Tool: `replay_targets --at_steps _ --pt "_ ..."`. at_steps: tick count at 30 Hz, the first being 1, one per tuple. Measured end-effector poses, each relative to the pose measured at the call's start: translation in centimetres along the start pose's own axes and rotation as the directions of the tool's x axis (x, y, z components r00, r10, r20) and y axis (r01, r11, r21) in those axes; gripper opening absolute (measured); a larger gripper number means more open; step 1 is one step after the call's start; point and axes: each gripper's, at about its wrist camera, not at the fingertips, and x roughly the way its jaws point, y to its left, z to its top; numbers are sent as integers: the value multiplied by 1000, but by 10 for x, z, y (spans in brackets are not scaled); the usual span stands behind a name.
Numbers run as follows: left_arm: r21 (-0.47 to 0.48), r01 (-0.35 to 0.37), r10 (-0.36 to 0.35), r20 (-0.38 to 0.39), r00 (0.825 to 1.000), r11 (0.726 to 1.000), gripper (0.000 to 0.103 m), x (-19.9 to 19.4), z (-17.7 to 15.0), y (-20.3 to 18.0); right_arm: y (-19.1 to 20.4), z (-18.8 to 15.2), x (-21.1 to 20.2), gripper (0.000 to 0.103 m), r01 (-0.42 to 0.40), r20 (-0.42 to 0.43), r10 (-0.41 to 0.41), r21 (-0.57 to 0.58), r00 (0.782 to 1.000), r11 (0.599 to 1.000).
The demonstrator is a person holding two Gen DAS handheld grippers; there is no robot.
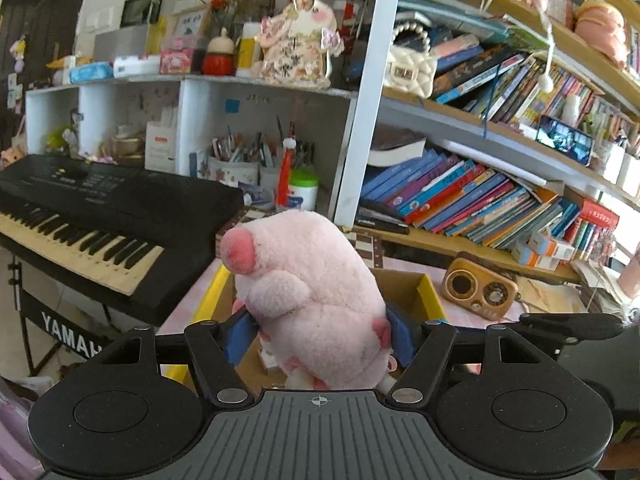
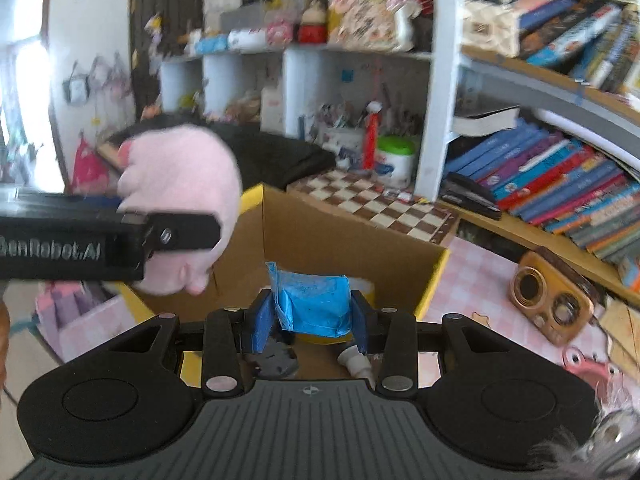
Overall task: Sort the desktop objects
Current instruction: 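Lower both tools into the yellow box and open them to drop pig and item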
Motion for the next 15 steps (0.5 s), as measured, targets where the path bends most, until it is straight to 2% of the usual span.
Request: replay_targets --at_steps 7,15 --pt "-2 -22 21 -118 993 1000 69 55 1 10 -5 8 61 37 -53 -148 32 -142 988 988" --pt "29 -48 54 -271 961 998 71 98 -18 10 6 1 99 37 -154 -331 46 -306 943 939"
